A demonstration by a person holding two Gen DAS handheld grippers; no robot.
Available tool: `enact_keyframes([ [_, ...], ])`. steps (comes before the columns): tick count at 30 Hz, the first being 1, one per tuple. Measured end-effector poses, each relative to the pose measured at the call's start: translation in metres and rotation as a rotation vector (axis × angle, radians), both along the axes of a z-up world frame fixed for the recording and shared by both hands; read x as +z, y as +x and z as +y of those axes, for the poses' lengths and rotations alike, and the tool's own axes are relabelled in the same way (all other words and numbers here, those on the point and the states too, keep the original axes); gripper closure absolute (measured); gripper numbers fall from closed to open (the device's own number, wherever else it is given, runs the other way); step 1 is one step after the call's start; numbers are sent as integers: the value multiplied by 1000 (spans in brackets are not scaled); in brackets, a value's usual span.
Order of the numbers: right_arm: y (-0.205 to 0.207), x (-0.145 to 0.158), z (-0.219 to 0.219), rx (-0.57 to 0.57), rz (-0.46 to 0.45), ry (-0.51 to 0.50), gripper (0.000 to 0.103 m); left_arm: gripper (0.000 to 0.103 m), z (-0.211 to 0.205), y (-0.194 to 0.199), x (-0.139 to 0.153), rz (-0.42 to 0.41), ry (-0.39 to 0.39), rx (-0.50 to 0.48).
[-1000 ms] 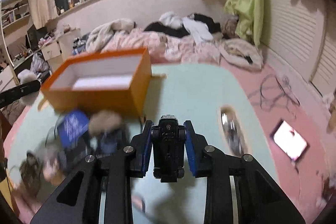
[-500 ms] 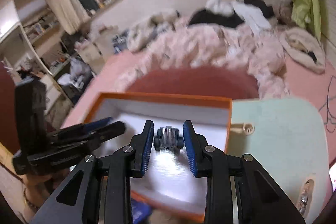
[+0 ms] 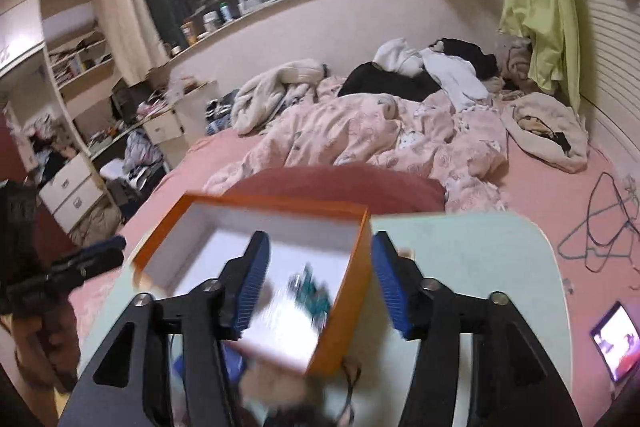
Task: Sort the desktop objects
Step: 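Put the brown card in the box with the left tool while the right tool boxes the black lace bag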
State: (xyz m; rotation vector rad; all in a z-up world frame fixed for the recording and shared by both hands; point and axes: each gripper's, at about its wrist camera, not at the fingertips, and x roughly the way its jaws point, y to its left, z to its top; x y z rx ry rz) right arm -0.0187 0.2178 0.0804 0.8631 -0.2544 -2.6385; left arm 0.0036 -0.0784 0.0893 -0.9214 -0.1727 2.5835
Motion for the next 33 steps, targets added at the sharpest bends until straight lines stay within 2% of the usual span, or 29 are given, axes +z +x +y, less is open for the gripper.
enact_keyframes([
  [5,59,-22,-10,41,-24,56,38,22,-23,52,-25,-49,-2,-3],
  [9,90,-34,-12,18,-61,40,37,22,-22,89,-51,-70,-97,20],
  [10,92,-39,-14,0,-73,36,36,22,-21,94,-54,-79,-100,26],
  [12,92,-46,-15,-32,-97,26,36,22,-21,105,-62,-108,-68,32],
  [16,92,-57,-11,-84,-148,-39,36,22,-21,121,-77,-183,56,77],
  [18,94,-59,-13,-92,-158,-28,36,22,-16,129,-80,-170,56,111],
  [22,91,-61,-21,-91,-163,32,36,22,4,135,-82,-139,-75,109],
  [25,91,-68,-26,-102,-182,67,37,23,19,138,-85,-114,-169,71],
  [26,93,-70,-26,-103,-186,61,37,32,22,139,-85,-102,-188,60],
  [27,94,-72,-24,-101,-189,49,38,47,23,141,-85,-95,-194,51],
  [29,96,-72,-18,-108,-184,31,55,47,22,143,-84,-94,-188,43],
  [33,101,-70,-15,-109,-170,20,64,47,8,144,-80,-105,-130,54],
])
